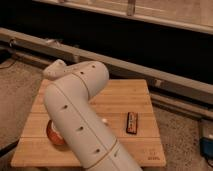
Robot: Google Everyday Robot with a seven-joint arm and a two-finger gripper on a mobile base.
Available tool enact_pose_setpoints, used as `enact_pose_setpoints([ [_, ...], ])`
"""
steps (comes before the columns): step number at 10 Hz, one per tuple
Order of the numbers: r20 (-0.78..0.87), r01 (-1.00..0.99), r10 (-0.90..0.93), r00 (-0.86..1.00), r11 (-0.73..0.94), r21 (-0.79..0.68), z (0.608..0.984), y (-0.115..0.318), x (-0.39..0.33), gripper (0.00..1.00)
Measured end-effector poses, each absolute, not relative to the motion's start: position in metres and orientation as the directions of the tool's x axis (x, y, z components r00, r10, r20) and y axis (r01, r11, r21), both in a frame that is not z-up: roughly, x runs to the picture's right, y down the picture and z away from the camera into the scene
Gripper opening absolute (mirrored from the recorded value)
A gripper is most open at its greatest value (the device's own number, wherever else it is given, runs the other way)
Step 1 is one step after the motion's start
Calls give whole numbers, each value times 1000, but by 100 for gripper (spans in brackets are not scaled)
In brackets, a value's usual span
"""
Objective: Drag the pepper across the table
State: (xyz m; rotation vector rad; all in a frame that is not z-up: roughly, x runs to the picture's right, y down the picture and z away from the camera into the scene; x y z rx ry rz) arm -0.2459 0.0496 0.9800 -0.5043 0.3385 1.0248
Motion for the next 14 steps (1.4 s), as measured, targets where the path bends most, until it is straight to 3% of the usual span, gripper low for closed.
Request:
enact_pose_setpoints([
  [7, -526, -953, 795, 302, 259, -156, 960, 62, -125, 15],
  [11, -530, -968, 811, 249, 212, -130, 958, 61, -106, 15],
  [14, -508, -971, 828, 239, 185, -155, 954, 61, -104, 38],
])
